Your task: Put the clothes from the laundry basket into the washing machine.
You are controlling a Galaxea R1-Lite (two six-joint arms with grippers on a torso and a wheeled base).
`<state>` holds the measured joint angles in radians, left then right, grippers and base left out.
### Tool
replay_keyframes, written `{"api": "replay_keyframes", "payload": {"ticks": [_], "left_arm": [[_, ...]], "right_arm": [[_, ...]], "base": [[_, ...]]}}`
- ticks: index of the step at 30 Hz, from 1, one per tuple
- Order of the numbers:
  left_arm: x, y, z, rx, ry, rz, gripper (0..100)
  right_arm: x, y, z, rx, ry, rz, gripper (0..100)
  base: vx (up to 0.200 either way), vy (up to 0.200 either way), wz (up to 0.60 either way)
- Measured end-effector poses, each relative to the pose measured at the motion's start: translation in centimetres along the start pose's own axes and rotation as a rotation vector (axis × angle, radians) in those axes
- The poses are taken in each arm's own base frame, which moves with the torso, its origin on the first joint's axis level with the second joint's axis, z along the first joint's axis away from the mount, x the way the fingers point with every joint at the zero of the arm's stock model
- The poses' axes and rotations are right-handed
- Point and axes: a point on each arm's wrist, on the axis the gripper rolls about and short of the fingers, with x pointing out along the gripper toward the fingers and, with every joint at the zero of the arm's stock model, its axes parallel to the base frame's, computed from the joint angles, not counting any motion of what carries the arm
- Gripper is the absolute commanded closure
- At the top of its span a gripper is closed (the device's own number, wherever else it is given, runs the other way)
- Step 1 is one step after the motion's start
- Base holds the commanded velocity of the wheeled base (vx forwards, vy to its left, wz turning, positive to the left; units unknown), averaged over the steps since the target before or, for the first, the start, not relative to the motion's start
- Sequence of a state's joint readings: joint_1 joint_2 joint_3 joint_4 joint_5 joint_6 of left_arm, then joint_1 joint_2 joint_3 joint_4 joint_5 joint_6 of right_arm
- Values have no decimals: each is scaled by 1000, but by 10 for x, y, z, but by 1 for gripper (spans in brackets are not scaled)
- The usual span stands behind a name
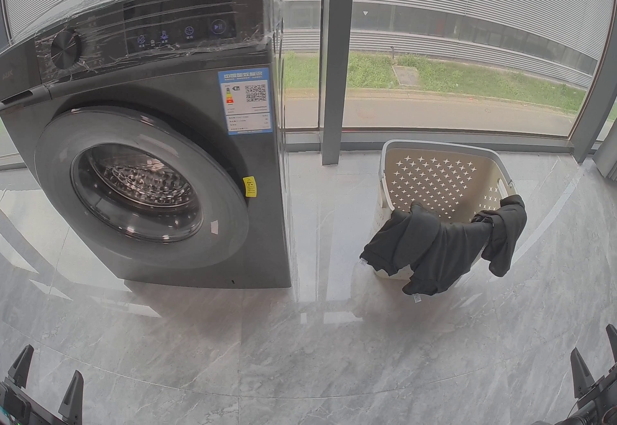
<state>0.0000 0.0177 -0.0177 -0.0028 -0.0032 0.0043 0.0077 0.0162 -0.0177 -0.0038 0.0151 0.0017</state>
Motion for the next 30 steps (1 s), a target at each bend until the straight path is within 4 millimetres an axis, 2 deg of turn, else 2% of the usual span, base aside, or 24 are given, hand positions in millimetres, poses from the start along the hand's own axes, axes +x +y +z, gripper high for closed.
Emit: {"api": "replay_keyframes", "payload": {"ticks": [28, 30], "left_arm": [[0, 0, 0, 0, 0, 0, 0], [0, 0, 0, 0, 0, 0, 0]], "right_arm": [[0, 0, 0, 0, -1, 0, 0], [0, 0, 0, 0, -1, -1, 0]], "base": [[0, -200, 0], [0, 0, 0]]}}
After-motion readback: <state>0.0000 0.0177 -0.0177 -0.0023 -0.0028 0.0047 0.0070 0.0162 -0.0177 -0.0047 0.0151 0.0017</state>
